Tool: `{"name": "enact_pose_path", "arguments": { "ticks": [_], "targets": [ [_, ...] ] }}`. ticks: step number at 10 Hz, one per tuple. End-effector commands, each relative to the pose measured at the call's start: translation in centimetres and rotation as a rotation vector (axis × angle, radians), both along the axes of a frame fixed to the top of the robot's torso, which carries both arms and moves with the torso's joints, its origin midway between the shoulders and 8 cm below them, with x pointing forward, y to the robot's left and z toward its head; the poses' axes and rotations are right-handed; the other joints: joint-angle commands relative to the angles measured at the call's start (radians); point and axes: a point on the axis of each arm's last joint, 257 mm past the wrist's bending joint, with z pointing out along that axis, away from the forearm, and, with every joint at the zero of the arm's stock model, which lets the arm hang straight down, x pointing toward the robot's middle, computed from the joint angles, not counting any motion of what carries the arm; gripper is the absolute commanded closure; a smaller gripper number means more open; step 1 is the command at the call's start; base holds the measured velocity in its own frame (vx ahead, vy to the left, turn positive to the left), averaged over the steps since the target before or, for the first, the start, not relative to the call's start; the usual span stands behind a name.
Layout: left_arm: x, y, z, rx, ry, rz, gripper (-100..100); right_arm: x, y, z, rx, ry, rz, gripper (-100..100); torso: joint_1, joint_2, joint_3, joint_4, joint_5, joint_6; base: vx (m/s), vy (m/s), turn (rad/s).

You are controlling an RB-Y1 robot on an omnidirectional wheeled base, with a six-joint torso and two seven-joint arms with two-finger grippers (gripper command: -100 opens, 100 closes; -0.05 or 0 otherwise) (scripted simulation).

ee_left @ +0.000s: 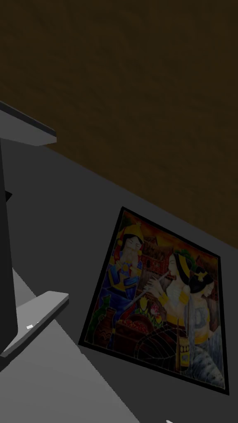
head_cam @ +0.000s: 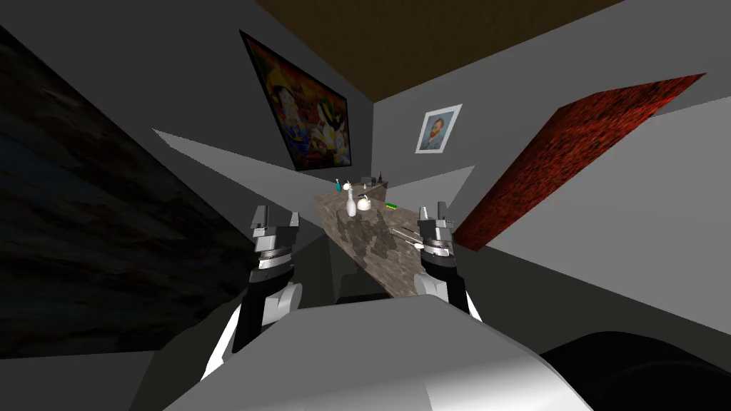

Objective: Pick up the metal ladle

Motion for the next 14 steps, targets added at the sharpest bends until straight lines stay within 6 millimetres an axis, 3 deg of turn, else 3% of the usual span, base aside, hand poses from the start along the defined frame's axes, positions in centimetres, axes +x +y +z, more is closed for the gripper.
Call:
{"name": "enact_pose_path", "arguments": {
  "ticks": [1, 14],
  "targets": [
    [0.0, 0.0, 0.0, 0.0, 0.0, 0.0, 0, 0.1, 0.5, 0.1, -0.044, 0.005, 0.015, -100, 0.0, 0.0, 0.0, 0.0, 0.0, 0.0, 0.028, 0.028, 0.066],
    [0.0, 0.0, 0.0, 0.0, 0.0, 0.0, 0, 1.7, 3.3, -0.2, -0.403, 0.048, 0.095, -100, 0.003, -0.005, -0.003, -0.001, 0.001, 0.0, 0.074, 0.057, 0.122]
  ]
}}
